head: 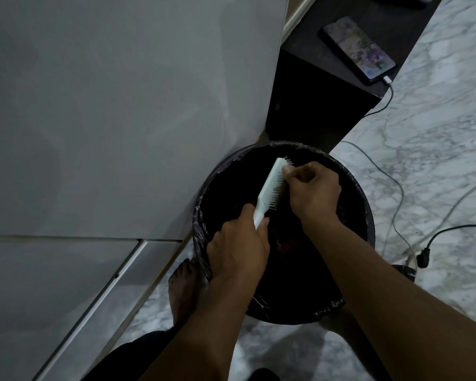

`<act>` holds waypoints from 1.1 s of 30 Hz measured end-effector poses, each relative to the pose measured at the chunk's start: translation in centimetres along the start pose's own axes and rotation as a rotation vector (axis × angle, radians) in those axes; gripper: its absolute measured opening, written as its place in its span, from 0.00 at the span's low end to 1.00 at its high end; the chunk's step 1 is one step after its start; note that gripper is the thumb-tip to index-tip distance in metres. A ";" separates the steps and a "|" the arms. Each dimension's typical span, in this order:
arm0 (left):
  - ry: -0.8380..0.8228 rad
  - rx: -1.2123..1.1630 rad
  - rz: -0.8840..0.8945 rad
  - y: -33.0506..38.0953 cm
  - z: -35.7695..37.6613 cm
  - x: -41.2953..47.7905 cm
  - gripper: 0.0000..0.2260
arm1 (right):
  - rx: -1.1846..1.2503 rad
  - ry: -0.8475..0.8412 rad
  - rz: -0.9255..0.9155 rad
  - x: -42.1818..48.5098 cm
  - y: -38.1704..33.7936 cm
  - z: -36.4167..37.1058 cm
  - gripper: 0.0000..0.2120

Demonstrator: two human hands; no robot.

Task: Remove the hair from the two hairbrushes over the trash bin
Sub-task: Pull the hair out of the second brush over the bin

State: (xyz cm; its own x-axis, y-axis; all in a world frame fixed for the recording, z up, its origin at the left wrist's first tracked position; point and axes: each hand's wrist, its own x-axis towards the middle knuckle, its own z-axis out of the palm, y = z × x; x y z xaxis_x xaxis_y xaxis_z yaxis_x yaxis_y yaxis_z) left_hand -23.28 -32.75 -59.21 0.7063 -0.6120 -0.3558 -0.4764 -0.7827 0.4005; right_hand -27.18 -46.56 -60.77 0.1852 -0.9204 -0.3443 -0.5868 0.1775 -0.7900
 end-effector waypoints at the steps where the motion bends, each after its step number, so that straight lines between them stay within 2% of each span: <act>1: 0.008 -0.030 -0.011 -0.1 0.0 0.1 0.15 | 0.032 -0.003 0.016 0.2 0.1 0.1 0.09; 5: 0.032 -0.099 -0.051 -0.2 -0.2 0.4 0.14 | 0.187 -0.037 0.122 0.7 0.4 0.8 0.06; 7: 0.017 -0.117 -0.071 -0.3 -0.1 0.5 0.14 | 0.207 -0.105 0.070 0.5 0.3 0.8 0.02; 11: 0.004 -0.146 -0.140 -0.6 -0.1 1.0 0.10 | 0.049 -0.375 -0.117 -0.2 0.4 0.7 0.16; 13: 0.012 -0.154 -0.160 -0.8 0.0 1.1 0.10 | -0.047 -0.447 -0.168 -0.2 0.6 0.9 0.21; 15: 0.007 -0.163 -0.160 -0.8 0.0 1.1 0.12 | -0.055 -0.443 -0.155 0.0 0.7 0.8 0.20; 21: -0.038 -0.180 -0.126 -0.5 -0.2 0.9 0.14 | 0.030 -0.297 -0.042 1.0 1.1 0.2 0.08; 25: -0.045 -0.249 -0.149 -0.2 -0.2 1.1 0.14 | 0.228 -0.270 0.092 1.0 0.7 0.4 0.03; 29: -0.038 -0.252 -0.195 -0.2 -0.3 1.2 0.14 | 0.463 -0.365 0.274 0.5 -0.3 0.3 0.06; 31: -0.030 -0.263 -0.213 -0.3 -0.2 1.3 0.14 | 0.468 -0.424 0.305 0.4 -0.6 0.2 0.06; 33: -0.020 -0.286 -0.222 -0.5 -0.1 1.4 0.14 | 0.393 -0.428 0.246 0.3 -0.6 0.0 0.05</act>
State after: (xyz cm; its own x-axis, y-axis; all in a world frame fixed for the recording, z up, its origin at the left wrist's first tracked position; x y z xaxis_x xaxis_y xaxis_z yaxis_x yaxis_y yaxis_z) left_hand -21.98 -33.23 -59.81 0.7640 -0.4355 -0.4761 -0.1451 -0.8349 0.5309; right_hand -26.75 -46.97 -60.40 0.4281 -0.6301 -0.6479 -0.3337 0.5561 -0.7612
